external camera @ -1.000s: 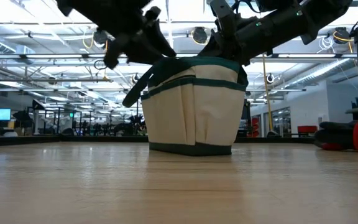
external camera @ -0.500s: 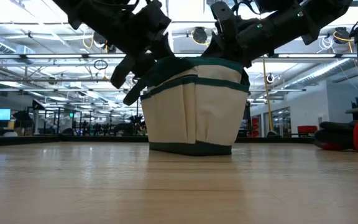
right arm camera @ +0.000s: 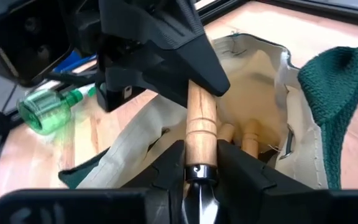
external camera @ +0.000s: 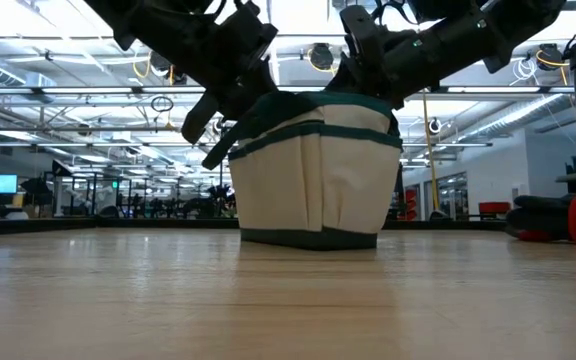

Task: Pick & Place Garden tools in Gardening bag
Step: Put the brown trowel into the gardening bag

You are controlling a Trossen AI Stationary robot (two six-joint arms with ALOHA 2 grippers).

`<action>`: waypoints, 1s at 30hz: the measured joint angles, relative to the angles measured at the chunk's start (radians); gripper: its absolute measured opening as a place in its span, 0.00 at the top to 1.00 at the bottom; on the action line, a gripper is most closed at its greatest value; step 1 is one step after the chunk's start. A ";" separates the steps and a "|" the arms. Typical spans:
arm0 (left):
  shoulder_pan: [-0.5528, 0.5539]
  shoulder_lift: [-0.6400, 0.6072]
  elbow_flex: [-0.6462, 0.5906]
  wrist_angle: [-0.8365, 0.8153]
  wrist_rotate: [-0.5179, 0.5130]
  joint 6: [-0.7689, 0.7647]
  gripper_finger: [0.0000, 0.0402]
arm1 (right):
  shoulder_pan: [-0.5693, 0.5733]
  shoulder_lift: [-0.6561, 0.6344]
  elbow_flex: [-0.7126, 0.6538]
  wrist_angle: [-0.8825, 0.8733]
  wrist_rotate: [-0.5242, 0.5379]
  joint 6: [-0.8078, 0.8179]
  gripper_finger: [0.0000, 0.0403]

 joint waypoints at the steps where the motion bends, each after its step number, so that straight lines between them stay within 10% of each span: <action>1: 0.000 -0.001 0.000 -0.004 0.014 0.015 0.82 | 0.000 0.000 0.000 0.000 -0.002 -0.016 0.79; 30: -0.001 -0.003 0.008 -0.111 0.089 0.000 0.82 | 0.001 -0.083 0.000 0.006 -0.080 -0.446 0.49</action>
